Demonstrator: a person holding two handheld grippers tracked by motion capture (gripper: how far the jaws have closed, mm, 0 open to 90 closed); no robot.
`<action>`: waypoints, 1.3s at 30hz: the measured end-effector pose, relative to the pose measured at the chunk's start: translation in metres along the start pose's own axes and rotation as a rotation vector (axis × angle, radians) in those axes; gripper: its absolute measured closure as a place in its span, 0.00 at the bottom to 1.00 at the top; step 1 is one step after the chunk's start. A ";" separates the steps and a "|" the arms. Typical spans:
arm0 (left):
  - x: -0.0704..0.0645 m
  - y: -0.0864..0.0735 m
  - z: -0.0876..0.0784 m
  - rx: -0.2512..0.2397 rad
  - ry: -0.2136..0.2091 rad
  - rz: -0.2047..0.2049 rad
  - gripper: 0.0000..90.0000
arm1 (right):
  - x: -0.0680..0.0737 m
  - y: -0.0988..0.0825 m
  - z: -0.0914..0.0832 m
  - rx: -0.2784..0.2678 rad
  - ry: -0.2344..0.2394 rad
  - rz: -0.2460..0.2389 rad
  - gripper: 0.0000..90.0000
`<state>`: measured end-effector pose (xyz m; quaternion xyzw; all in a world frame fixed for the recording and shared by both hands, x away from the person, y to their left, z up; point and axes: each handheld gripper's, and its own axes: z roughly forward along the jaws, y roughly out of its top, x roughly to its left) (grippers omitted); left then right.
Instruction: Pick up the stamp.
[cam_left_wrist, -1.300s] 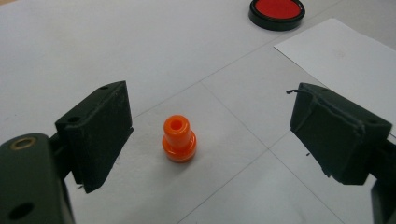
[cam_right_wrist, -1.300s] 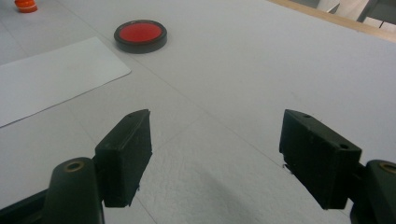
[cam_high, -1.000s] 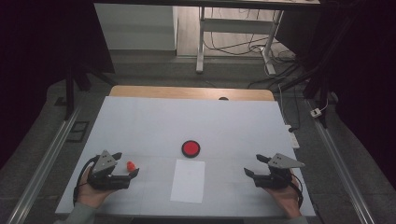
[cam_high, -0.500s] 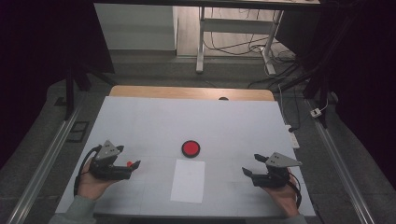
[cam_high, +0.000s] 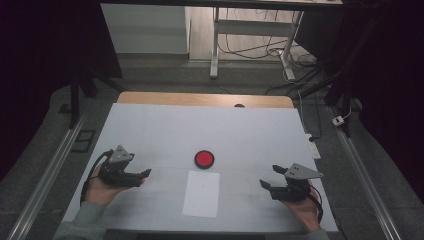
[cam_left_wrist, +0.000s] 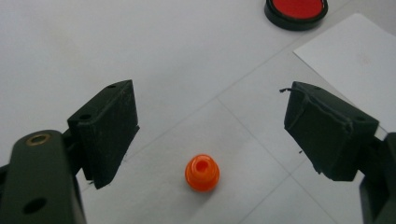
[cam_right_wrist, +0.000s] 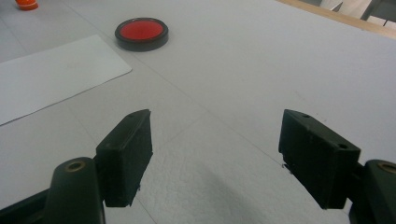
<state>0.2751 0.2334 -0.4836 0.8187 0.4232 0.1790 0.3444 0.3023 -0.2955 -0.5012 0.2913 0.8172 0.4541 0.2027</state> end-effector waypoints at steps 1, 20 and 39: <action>0.001 -0.002 0.001 0.008 0.004 0.001 0.20 | 0.000 0.000 0.000 0.000 0.001 0.001 0.28; 0.006 -0.018 0.014 0.087 -0.004 0.016 0.33 | -0.001 -0.003 0.002 0.023 -0.003 -0.001 0.28; 0.010 -0.026 0.024 0.115 -0.036 0.003 0.56 | 0.001 -0.004 0.002 0.036 -0.011 -0.006 0.28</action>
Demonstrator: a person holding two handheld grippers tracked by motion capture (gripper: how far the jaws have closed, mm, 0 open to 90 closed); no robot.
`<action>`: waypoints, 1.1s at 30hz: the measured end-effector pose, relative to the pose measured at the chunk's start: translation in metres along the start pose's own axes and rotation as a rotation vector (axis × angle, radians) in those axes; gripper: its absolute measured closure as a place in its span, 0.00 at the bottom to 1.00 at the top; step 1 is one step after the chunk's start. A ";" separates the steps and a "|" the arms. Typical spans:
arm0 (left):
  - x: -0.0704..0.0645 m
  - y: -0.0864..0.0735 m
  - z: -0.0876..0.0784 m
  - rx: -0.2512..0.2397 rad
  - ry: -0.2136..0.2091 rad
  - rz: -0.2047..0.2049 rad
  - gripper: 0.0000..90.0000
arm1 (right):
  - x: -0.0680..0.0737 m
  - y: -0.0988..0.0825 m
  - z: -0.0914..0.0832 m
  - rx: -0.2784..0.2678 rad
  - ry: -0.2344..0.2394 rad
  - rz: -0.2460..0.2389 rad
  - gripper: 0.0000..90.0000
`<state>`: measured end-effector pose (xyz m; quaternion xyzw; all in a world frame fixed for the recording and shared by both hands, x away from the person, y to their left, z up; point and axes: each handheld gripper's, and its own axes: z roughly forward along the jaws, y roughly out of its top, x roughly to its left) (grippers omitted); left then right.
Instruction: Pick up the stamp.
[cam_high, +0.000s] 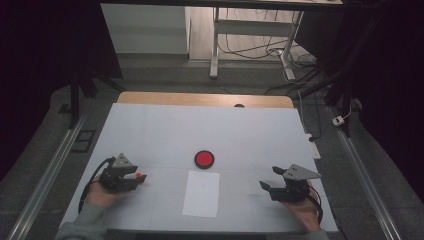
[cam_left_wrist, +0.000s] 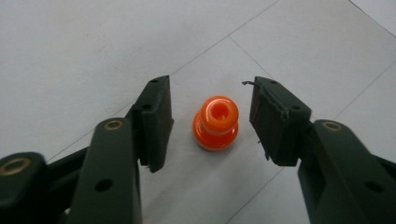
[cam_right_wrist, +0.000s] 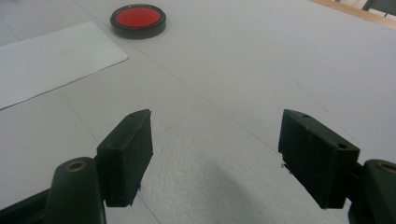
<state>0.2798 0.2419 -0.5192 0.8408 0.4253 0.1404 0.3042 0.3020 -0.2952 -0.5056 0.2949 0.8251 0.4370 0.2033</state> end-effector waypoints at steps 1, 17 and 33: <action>0.000 0.000 0.000 0.000 -0.002 0.001 0.58 | 0.000 0.000 0.000 -0.002 0.003 -0.001 0.28; 0.000 0.000 0.002 0.016 -0.027 0.016 0.78 | 0.000 -0.001 0.000 0.009 -0.002 -0.006 0.29; 0.000 0.000 0.002 0.011 -0.026 0.014 0.80 | 0.000 -0.002 0.000 0.013 -0.007 -0.009 0.29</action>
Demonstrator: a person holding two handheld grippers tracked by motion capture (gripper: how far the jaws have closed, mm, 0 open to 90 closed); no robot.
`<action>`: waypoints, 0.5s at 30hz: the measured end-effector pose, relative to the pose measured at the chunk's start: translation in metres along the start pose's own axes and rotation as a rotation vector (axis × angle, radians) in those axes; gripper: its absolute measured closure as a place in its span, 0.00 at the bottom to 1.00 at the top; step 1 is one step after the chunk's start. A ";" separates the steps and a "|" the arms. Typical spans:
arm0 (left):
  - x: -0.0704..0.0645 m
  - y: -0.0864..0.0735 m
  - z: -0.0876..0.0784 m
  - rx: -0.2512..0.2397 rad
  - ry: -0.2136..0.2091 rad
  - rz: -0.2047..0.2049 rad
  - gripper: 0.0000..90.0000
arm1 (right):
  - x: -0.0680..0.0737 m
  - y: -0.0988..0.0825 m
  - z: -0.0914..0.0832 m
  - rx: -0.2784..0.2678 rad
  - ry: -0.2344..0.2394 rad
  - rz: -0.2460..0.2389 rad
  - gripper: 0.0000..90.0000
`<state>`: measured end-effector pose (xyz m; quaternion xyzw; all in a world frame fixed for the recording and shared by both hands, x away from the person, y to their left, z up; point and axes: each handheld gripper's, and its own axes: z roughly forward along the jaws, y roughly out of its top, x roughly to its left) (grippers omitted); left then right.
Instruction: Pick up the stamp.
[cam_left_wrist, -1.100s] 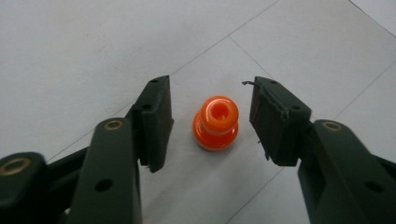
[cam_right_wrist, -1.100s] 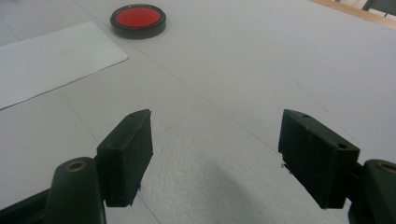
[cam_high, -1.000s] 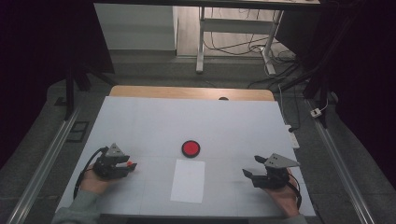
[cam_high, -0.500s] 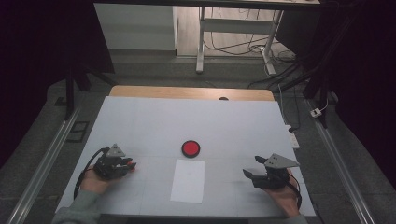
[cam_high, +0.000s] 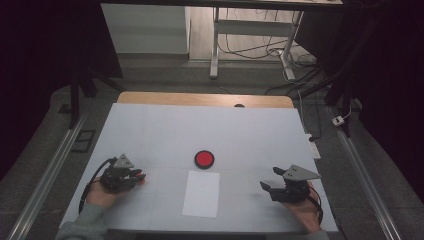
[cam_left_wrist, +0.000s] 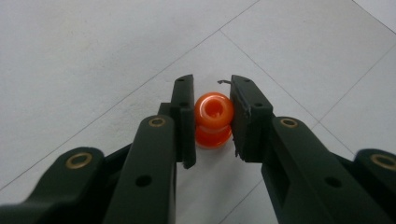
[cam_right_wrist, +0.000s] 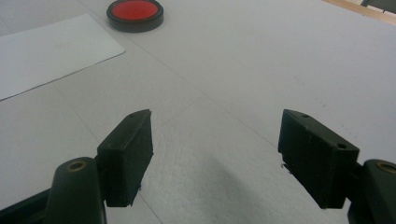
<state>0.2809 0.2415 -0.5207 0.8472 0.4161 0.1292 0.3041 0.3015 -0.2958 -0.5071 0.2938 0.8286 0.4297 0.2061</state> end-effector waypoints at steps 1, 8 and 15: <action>0.000 0.000 0.000 -0.002 -0.001 -0.003 0.80 | 0.000 0.000 0.000 0.000 0.000 0.001 0.29; 0.002 0.000 -0.003 -0.018 -0.002 -0.013 0.80 | 0.000 0.000 0.000 -0.001 -0.001 0.000 0.29; 0.003 0.000 -0.005 -0.042 -0.006 -0.027 0.80 | 0.000 0.000 0.000 -0.001 0.000 0.000 0.29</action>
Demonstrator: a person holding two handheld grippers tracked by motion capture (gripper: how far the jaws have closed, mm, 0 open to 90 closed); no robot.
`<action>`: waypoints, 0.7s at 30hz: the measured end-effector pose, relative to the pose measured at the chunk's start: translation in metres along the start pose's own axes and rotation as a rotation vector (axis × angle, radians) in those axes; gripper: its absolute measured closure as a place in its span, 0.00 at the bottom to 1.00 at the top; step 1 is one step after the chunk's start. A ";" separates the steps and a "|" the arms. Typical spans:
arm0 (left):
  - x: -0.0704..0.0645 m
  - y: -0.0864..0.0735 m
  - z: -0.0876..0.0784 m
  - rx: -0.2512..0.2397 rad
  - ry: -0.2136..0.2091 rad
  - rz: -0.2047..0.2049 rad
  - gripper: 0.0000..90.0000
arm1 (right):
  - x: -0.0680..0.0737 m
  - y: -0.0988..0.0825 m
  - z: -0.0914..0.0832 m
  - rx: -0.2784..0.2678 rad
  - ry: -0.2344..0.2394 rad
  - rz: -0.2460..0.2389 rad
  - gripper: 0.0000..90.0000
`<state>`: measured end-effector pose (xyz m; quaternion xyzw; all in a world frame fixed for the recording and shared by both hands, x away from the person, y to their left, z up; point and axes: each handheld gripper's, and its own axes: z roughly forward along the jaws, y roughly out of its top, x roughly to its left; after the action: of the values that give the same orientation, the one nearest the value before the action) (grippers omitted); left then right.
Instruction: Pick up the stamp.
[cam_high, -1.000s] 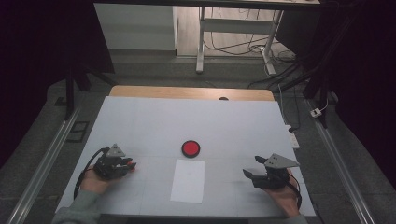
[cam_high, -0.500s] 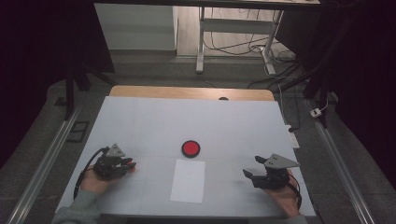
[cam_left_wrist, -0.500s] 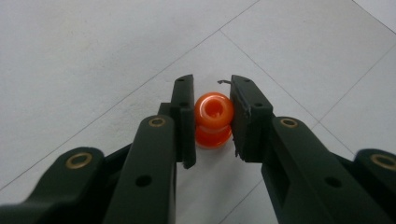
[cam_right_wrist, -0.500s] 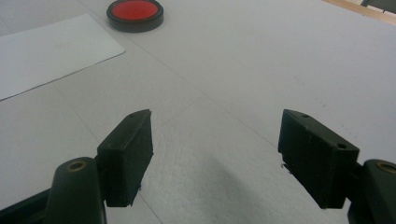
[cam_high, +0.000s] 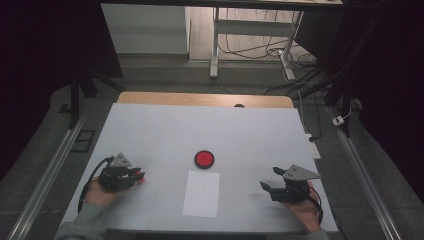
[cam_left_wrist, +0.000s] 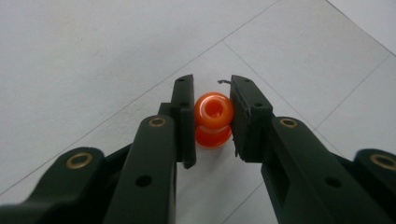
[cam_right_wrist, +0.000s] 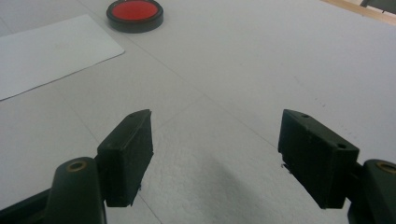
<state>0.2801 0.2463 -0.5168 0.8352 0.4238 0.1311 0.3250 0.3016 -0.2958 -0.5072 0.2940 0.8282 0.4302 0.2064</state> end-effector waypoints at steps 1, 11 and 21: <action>0.000 0.000 -0.001 -0.003 0.001 0.000 0.80 | 0.000 0.000 0.000 0.000 0.000 0.001 0.29; 0.002 0.000 -0.006 -0.049 0.006 -0.023 0.80 | 0.000 0.000 0.000 -0.001 -0.001 -0.001 0.29; 0.001 0.003 -0.014 -0.113 0.007 -0.036 0.80 | 0.001 0.000 0.000 0.001 -0.007 -0.002 0.29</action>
<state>0.2756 0.2520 -0.5038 0.8072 0.4319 0.1521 0.3725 0.3013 -0.2951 -0.5071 0.2946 0.8280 0.4285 0.2095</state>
